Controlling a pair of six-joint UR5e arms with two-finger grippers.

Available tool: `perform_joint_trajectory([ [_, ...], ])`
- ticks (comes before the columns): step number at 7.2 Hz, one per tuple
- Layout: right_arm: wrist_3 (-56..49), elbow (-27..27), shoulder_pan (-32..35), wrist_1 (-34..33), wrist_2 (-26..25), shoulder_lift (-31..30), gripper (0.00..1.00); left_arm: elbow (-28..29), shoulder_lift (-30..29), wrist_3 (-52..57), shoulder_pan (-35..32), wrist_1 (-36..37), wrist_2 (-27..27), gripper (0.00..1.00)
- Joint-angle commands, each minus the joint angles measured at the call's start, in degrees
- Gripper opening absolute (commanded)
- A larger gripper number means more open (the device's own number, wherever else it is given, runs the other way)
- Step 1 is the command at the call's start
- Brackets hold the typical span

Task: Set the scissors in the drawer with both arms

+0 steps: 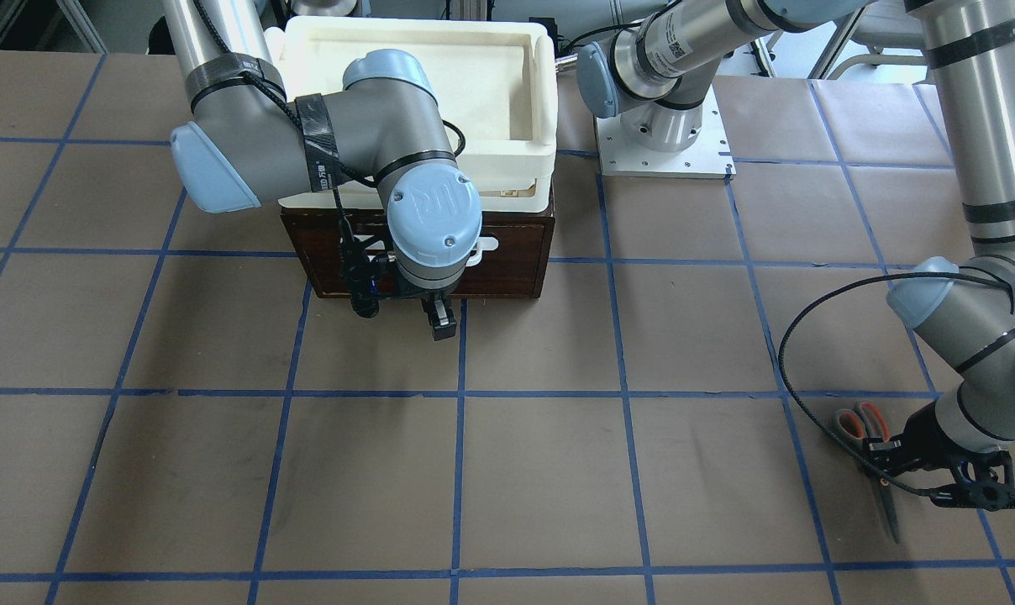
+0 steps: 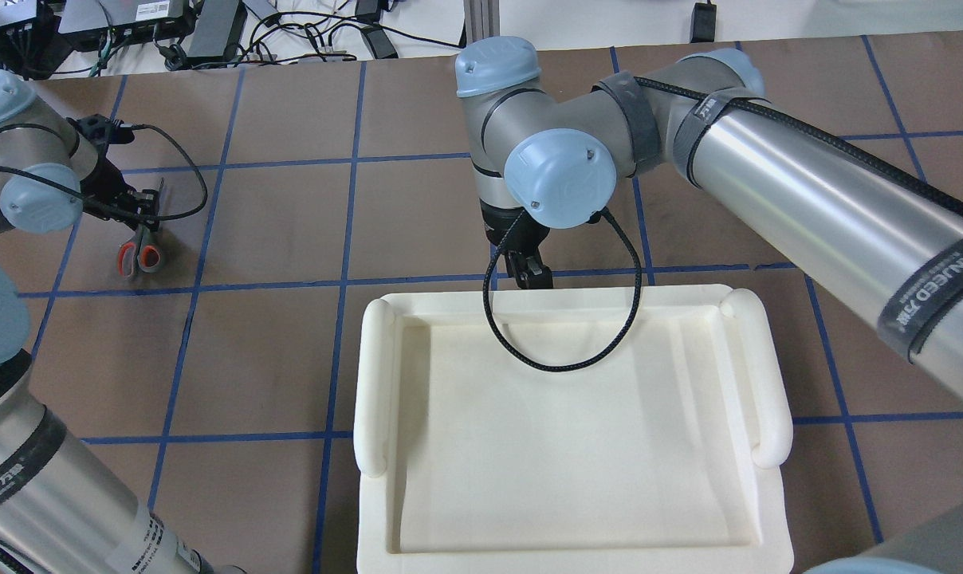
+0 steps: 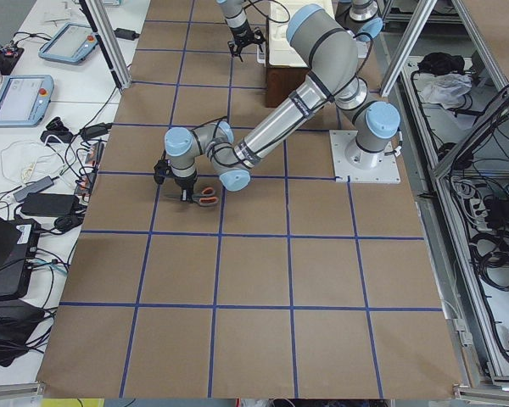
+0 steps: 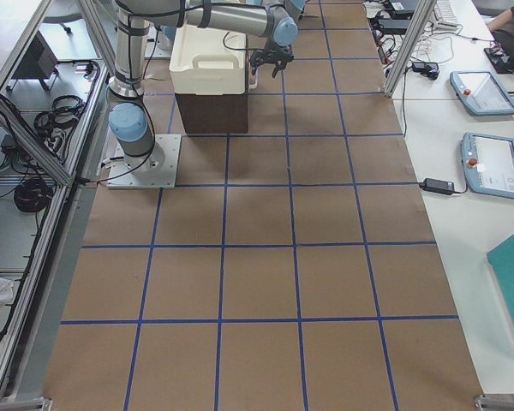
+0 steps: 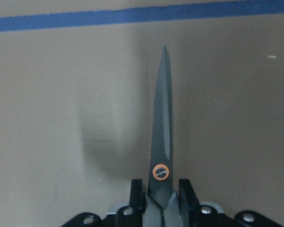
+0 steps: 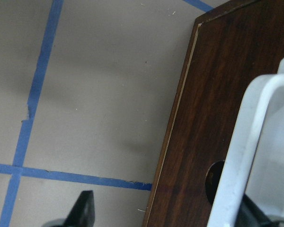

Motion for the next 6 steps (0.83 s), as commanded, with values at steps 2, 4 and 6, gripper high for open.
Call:
perform_joint_trajectory([
  [2, 0.1, 0.1, 0.0, 0.1, 0.2, 0.8, 1.0, -0.1, 5.8, 0.9, -1.6, -7.3, -0.5, 0.16],
  [4, -0.6, 0.0, 0.0, -0.1, 0.0, 0.7, 1.0, 0.2, 11.6, 7.6, -5.1, -14.4, -0.2, 0.16],
  [6, -4.9, -0.5, -0.5, -4.4, -1.0, 0.7, 1.0, 0.3, 16.1, 26.0, -8.0, -16.7, 2.2, 0.16],
])
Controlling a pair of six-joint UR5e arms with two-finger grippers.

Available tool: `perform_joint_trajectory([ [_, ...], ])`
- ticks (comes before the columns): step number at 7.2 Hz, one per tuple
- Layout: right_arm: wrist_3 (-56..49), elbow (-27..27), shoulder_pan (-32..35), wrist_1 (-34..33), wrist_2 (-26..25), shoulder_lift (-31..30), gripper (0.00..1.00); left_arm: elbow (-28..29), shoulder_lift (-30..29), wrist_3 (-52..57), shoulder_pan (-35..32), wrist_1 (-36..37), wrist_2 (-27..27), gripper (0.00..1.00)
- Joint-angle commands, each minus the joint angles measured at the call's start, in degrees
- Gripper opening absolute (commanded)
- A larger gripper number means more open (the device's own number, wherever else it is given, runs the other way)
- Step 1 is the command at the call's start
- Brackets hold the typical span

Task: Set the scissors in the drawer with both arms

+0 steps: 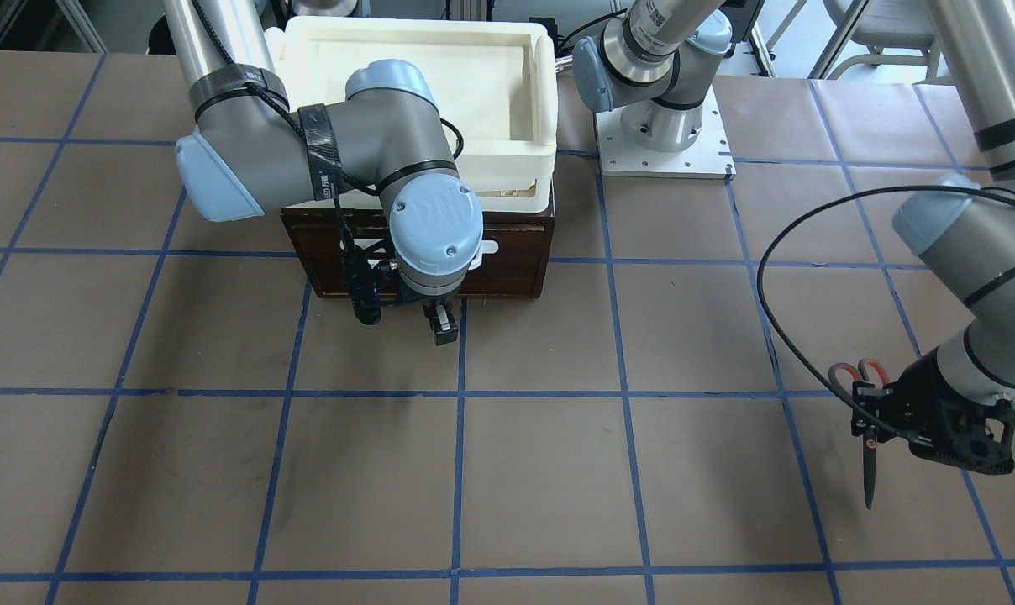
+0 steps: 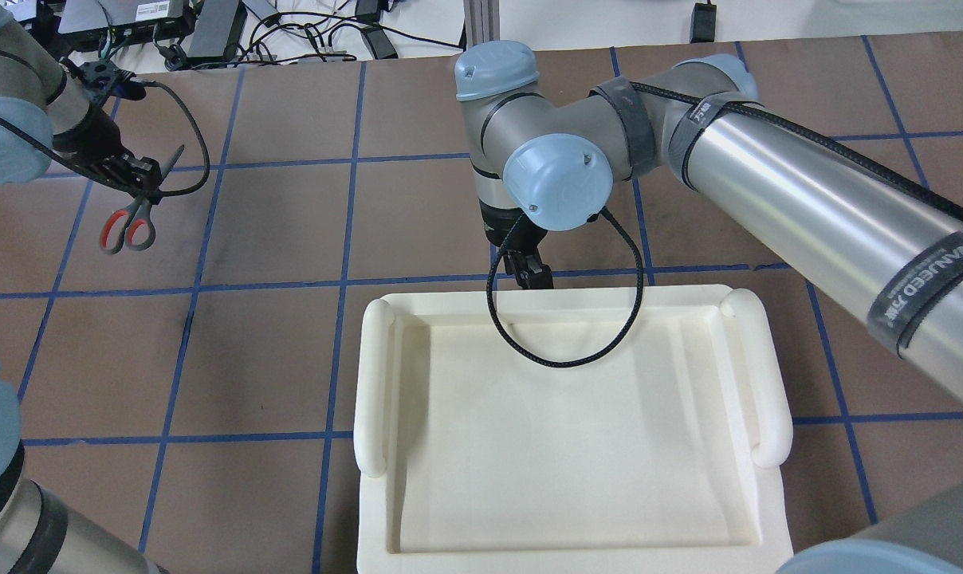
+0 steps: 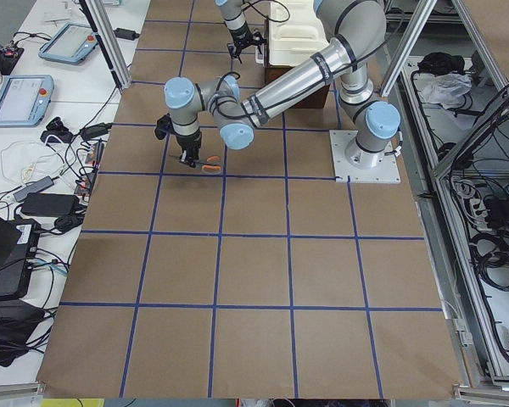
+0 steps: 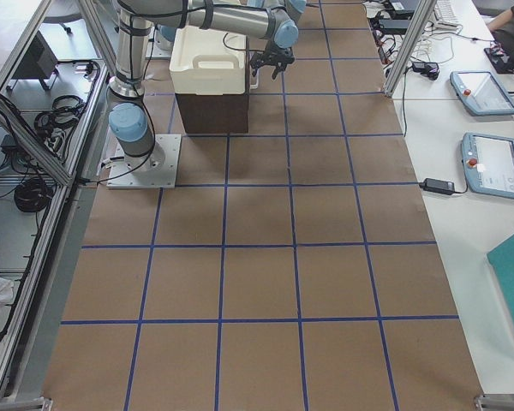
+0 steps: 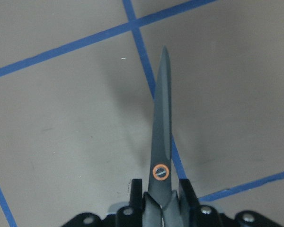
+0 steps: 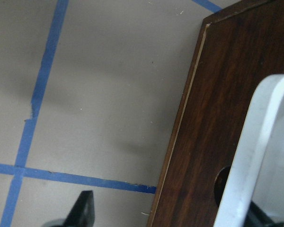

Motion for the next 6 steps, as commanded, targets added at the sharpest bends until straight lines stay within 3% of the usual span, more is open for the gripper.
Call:
perform_joint_trajectory([
  [1, -4.5, -0.7, -0.6, -2.1, -0.5, 0.0, 1.0, 0.1, 4.3, 19.8, -2.4, -1.4, 3.5, 0.16],
  [3, -5.7, -0.7, -0.7, -4.4, -0.5, 0.1, 1.0, 0.1, 6.5, 21.5, -3.5, -2.3, 3.1, 0.16],
  [4, -7.1, -0.7, -1.2, -4.9, -0.5, 0.1, 1.0, 0.1, 6.8, 17.1, -3.6, -2.5, 3.1, 0.16],
  [6, -8.1, -2.1, -1.7, -5.9, -0.5, 0.8, 1.0, 1.5, 9.5, -3.0, -7.5, -4.6, 3.0, 0.16],
])
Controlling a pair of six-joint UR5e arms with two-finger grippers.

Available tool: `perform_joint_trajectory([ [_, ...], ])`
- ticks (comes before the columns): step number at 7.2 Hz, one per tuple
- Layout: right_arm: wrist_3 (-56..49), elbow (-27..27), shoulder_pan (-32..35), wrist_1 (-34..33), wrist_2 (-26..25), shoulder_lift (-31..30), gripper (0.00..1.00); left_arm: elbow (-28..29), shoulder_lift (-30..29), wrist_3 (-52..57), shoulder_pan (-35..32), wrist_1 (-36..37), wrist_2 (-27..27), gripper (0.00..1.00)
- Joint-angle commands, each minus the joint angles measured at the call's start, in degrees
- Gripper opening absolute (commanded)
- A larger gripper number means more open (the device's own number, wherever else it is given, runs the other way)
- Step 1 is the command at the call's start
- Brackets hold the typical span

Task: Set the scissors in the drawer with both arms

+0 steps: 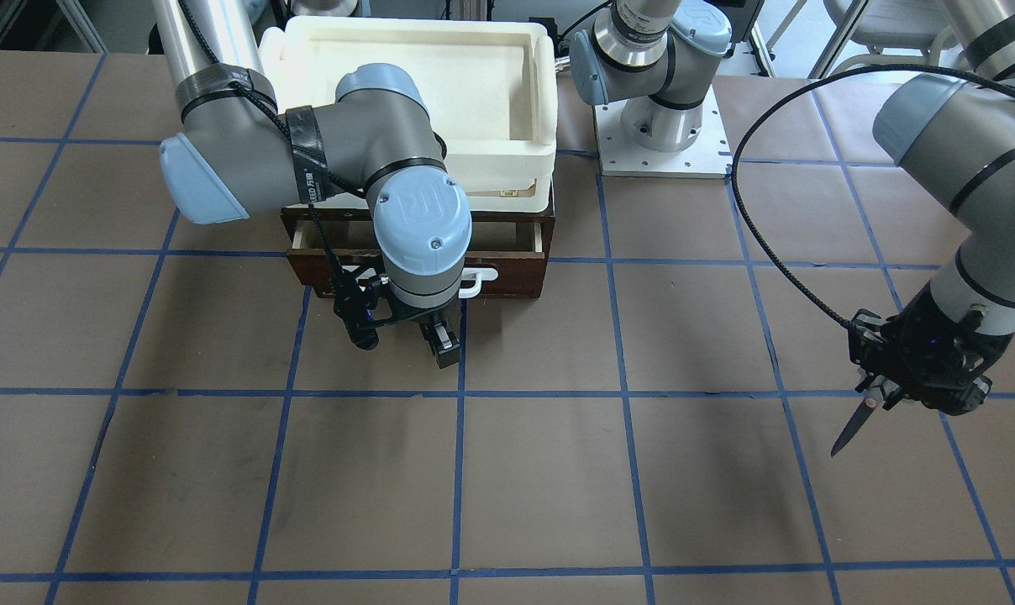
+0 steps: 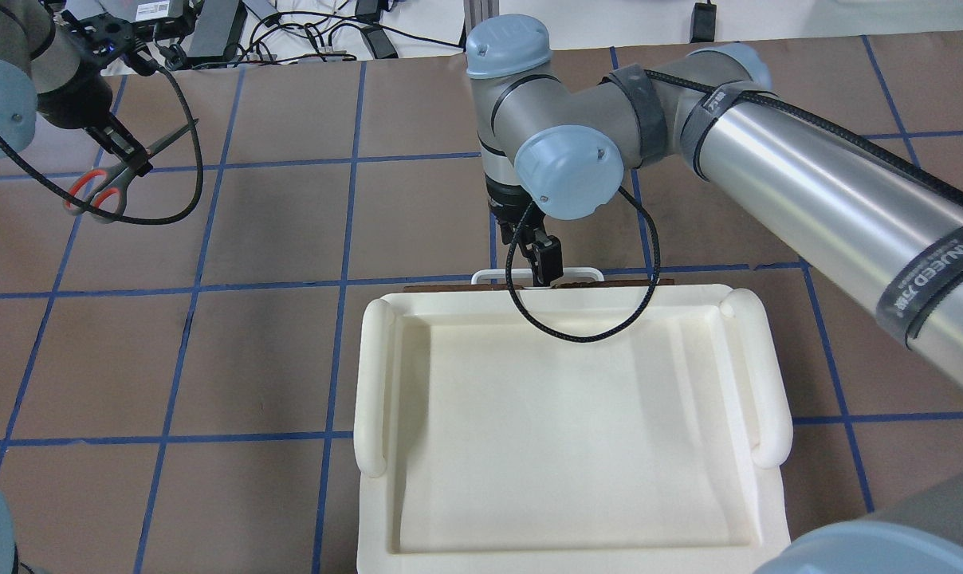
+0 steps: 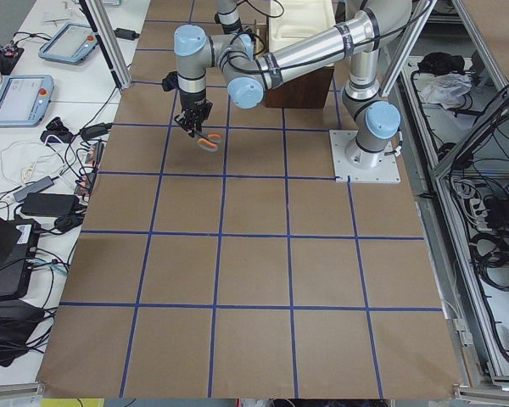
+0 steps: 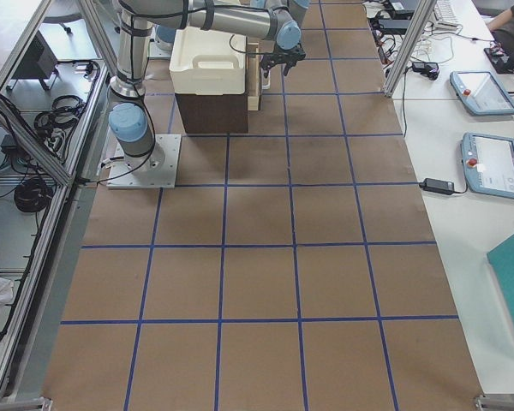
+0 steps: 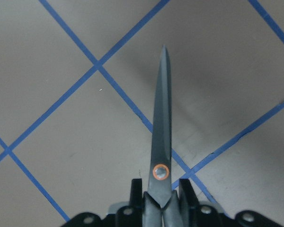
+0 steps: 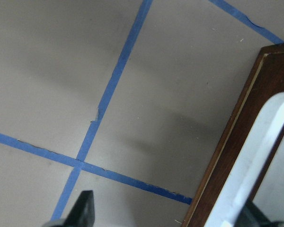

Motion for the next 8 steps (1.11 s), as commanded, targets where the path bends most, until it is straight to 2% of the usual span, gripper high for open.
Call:
perform_joint_trajectory([
  [1, -0.7, -2.4, -0.2, -0.4, 0.0, 1.6, 1.0, 2.6, 2.4, -23.7, -6.1, -3.7, -0.7, 0.16],
  [2, -0.7, -3.3, -0.2, -0.4, -0.1, 2.3, 1.0, 4.2, 3.5, -36.8, -9.3, -6.2, -4.9, 0.16],
  [4, -0.8, -4.1, -0.3, -0.4, 0.0, 2.6, 1.0, 7.2, 4.6, -51.5, -13.1, -11.8, -6.8, 0.16],
  [6, -0.8, -5.9, -0.4, -0.4, 0.0, 3.8, 1.0, 13.3, 7.4, -59.4, -15.4, -22.0, -6.9, 0.16],
  [7, -0.8, -6.7, -0.5, -0.4, 0.0, 4.4, 1.0, 14.5, 10.0, -59.7, -16.1, -27.6, -6.1, 0.14],
  [8, -0.8, -7.0, -0.7, -0.4, 0.0, 4.5, 1.0, 13.7, 10.2, -60.2, -16.3, -28.6, -4.3, 0.13],
])
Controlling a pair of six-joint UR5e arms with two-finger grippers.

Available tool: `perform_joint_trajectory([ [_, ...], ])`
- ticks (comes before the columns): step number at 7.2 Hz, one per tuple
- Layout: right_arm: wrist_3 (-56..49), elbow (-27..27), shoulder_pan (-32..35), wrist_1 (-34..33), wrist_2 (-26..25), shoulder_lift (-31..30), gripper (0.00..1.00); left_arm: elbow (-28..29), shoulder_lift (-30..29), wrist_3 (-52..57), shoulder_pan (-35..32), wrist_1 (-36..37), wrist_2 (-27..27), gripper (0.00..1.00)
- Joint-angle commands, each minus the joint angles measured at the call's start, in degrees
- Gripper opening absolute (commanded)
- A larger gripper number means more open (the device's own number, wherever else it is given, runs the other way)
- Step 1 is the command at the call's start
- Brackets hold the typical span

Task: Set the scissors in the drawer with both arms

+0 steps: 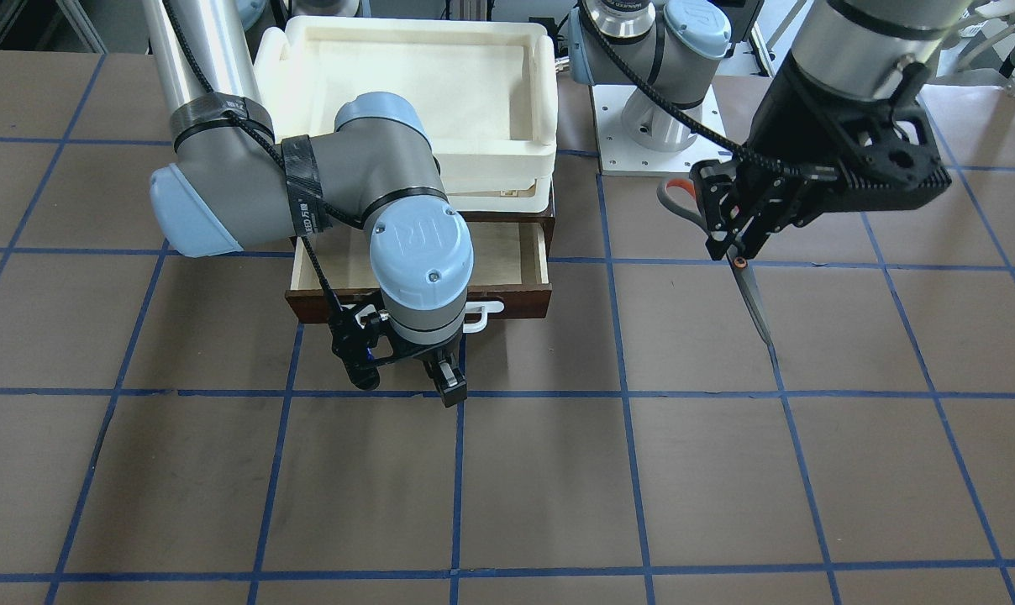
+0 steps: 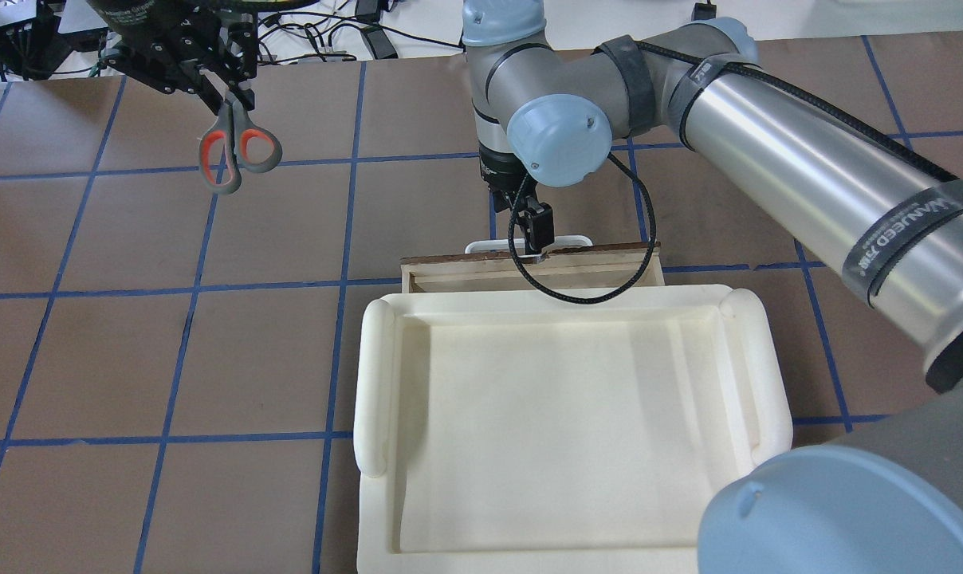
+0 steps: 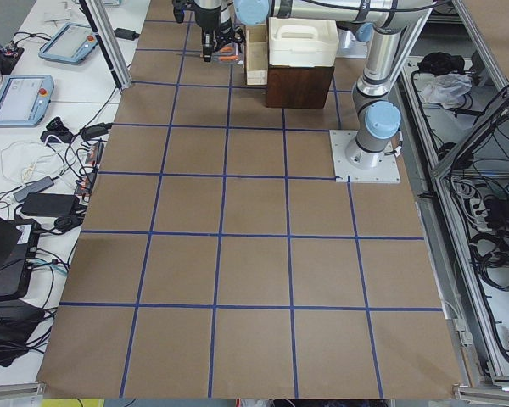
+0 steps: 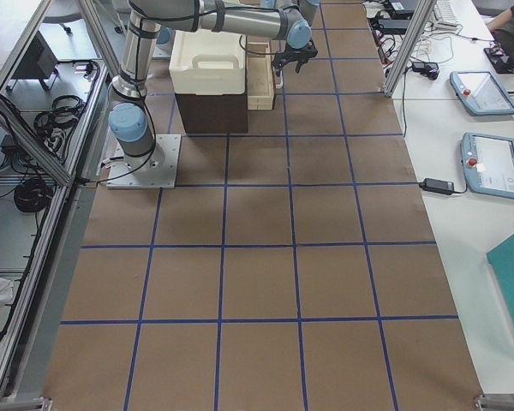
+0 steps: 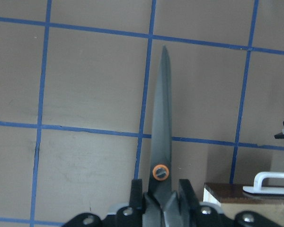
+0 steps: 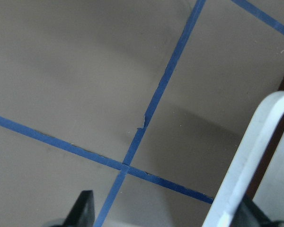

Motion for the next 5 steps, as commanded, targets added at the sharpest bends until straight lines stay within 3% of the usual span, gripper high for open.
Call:
perform_joint_trajectory([
  [1, -1.0, -0.8, -0.8, 0.0, 0.0, 0.4, 1.0, -0.2, 2.1, -1.5, -0.6, -2.9, 1.0, 0.13],
  [5, -2.6, -1.7, -1.8, 0.0, 0.0, 1.1, 1.0, -2.7, 2.8, 5.1, -1.0, -5.3, 2.0, 0.13],
])
